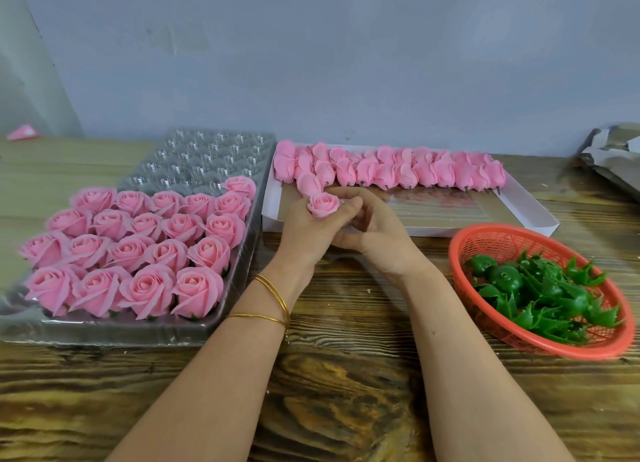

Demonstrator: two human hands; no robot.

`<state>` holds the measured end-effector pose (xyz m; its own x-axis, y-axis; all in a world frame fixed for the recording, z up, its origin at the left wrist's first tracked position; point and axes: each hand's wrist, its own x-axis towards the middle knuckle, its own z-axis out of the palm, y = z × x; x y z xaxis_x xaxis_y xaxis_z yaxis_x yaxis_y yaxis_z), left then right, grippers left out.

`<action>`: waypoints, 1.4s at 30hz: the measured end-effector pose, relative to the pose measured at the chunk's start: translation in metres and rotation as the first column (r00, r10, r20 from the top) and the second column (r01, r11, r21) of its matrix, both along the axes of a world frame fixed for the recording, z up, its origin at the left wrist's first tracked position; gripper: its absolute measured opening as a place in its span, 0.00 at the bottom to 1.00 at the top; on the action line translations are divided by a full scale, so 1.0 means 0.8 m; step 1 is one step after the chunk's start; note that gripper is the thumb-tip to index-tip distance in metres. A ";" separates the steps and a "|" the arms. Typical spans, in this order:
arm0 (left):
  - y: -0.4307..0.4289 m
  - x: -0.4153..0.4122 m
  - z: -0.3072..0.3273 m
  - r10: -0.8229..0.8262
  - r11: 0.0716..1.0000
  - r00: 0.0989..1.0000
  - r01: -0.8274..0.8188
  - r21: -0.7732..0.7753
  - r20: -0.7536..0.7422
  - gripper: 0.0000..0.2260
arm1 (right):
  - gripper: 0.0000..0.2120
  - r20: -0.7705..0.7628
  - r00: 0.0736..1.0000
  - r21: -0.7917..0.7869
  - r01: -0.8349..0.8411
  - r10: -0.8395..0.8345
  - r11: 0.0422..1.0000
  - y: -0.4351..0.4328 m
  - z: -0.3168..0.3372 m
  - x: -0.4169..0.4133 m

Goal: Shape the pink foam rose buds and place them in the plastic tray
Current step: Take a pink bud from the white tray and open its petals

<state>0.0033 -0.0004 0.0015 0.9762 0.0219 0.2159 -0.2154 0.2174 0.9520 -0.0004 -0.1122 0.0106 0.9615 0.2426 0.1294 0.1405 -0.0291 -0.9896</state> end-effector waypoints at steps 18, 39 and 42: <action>-0.004 0.007 -0.005 0.054 0.999 0.997 -0.054 0.003 -0.052 0.16 | 0.27 0.015 0.999 -0.060 0.031 -0.030 0.998 0.005 -0.003 0.001; 0.000 0.002 -0.001 0.040 0.996 0.999 -0.038 0.087 -0.026 0.05 | 0.23 0.011 0.999 -0.022 -0.036 0.037 0.999 -0.002 -0.010 0.007; -0.001 0.003 -0.003 0.070 0.994 0.997 -0.068 0.088 -0.016 0.09 | 0.24 -0.006 1.000 0.061 -0.012 0.013 0.998 0.001 -0.012 0.010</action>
<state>0.0059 -0.0013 -0.0012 0.9769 0.0713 0.2012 -0.2086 0.1185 0.9708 0.0072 -0.1112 0.0011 0.9592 0.2466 0.1383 0.1343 0.0328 -0.9904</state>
